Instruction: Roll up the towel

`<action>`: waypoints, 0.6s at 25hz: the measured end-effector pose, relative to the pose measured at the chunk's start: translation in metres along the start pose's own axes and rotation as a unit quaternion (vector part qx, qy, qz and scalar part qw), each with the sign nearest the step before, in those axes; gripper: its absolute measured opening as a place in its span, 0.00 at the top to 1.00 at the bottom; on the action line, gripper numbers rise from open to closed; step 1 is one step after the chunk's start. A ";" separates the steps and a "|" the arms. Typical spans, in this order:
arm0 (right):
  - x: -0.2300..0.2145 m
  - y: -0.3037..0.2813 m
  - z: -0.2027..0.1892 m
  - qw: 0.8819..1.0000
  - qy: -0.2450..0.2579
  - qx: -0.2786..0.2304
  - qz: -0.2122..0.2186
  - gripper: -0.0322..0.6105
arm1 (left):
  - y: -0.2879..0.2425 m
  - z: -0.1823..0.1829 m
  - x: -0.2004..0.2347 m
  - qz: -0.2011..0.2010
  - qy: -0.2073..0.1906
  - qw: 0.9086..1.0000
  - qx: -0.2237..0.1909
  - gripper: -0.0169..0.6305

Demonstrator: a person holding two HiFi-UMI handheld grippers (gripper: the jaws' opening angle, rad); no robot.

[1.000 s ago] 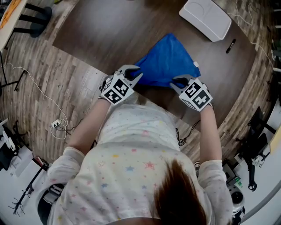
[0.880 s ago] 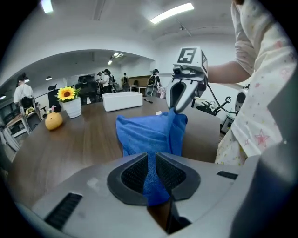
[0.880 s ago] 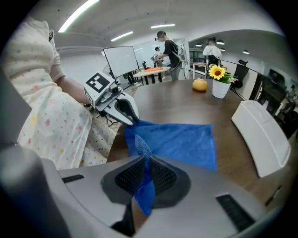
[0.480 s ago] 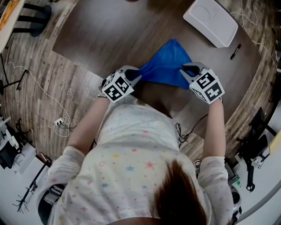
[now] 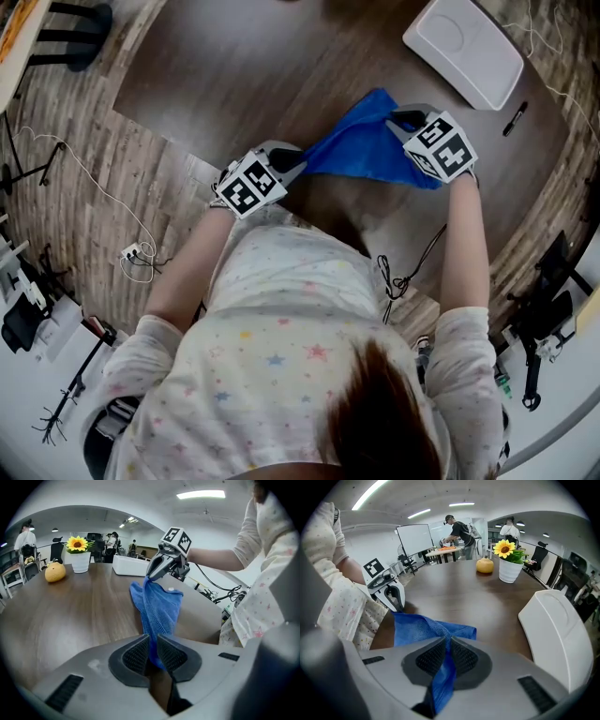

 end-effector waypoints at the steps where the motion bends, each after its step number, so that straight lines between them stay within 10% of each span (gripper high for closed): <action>1: -0.004 -0.004 0.000 1.000 -0.001 0.000 -0.002 0.90 | 0.000 0.000 0.001 0.001 0.001 1.000 -0.001 0.89; 11: -0.018 -0.030 -0.001 0.999 -0.001 0.016 -0.029 0.89 | 0.003 -0.001 0.005 0.013 -0.002 1.000 -0.003 0.89; 15: -0.033 -0.023 0.001 0.995 -0.017 -0.008 -0.102 0.84 | 0.003 -0.001 0.003 0.015 -0.007 1.000 -0.003 0.89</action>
Point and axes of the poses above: the fingertips, and each gripper's own axes: y backward along the fingers, x to its left, z out of its top, the point moved 7 cm from there along y, backward along the fingers, and after that the axes turned 6 degrees about y, right-handed, at the moved point
